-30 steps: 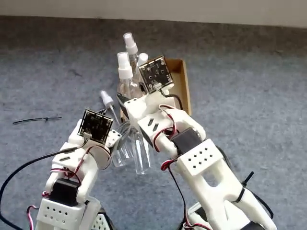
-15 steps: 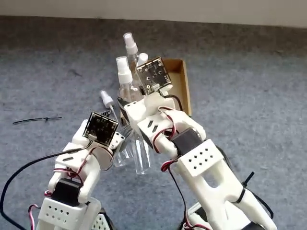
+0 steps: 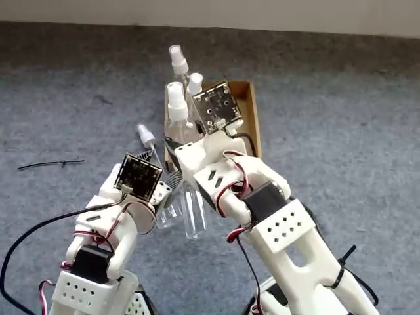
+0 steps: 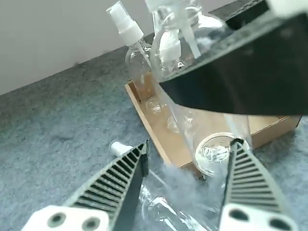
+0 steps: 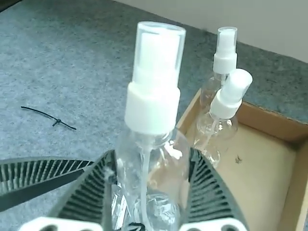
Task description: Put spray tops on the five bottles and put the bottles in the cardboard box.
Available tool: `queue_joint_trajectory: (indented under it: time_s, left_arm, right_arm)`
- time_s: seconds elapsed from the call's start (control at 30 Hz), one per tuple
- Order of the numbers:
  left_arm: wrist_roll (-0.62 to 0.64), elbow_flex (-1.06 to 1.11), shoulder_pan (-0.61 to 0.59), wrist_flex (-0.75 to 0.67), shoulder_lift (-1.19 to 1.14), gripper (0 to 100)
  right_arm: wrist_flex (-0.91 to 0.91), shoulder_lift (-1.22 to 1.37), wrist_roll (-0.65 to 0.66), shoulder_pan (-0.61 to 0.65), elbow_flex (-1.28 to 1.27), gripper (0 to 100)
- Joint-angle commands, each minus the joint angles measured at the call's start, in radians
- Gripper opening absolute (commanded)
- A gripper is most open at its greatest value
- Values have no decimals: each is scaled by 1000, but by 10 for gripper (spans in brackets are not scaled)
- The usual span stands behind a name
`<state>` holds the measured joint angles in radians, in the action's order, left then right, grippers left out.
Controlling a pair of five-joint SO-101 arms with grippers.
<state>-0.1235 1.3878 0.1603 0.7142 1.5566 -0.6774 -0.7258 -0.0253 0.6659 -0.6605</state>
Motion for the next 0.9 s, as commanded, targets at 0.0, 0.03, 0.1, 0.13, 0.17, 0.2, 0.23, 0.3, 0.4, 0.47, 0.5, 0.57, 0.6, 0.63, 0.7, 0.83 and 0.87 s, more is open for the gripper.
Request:
queue_joint_trajectory:
  time_s: [0.0, 0.03, 0.1, 0.13, 0.17, 0.2, 0.23, 0.3, 0.4, 0.47, 0.5, 0.57, 0.6, 0.63, 0.7, 0.83, 0.87]
  left_arm:
    - [-8, -5, -16, -18, 5, 245]
    - [-9, -5, -16, -20, 7, 245]
    - [-9, -4, -18, -20, 7, 245]
    - [-9, -4, -27, -20, 7, 245]
    - [-9, -4, -38, -20, 7, 245]
    - [-9, -4, -47, -21, 7, 245]
    - [-9, -4, -56, -21, 7, 245]
    - [-9, -4, -61, -21, 7, 245]
    - [-9, -2, -58, -18, 7, 245]
    - [-9, -2, -58, -17, 12, 245]
    - [-9, -2, -58, -17, 15, 245]
    - [-9, -2, -58, -11, 16, 245]
    - [-11, -2, -61, -2, 16, 245]
    - [-11, -2, -64, 6, 16, 245]
    - [-11, -2, -65, 12, 18, 245]
    - [-11, -1, -84, 12, 18, 245]
    - [-11, -1, -104, 9, 18, 245]
  right_arm:
    - [-10, -42, -8, 7, 56, 5]
    - [-12, -42, -6, 7, 56, 5]
    - [-12, -42, -5, 5, 56, 5]
    - [-12, -42, -5, 2, 56, 5]
    - [-12, -42, -5, 1, 56, 5]
    - [-12, -42, -5, 1, 56, 5]
    - [-12, -42, -5, -1, 56, 5]
    - [-12, -41, -5, -18, 56, 5]
    - [-7, -35, -3, -27, 56, 5]
    - [8, -31, -3, -27, 56, 5]
    - [39, -31, -3, -27, 56, 5]
    - [113, -28, -3, -33, 51, 5]
    - [142, -18, -3, -44, 51, 5]
    - [168, 2, -3, -56, 53, 5]
    - [223, 68, -3, -84, 61, 5]
    - [338, 216, -3, -122, 59, 5]
    - [366, 243, -3, -127, 56, 5]
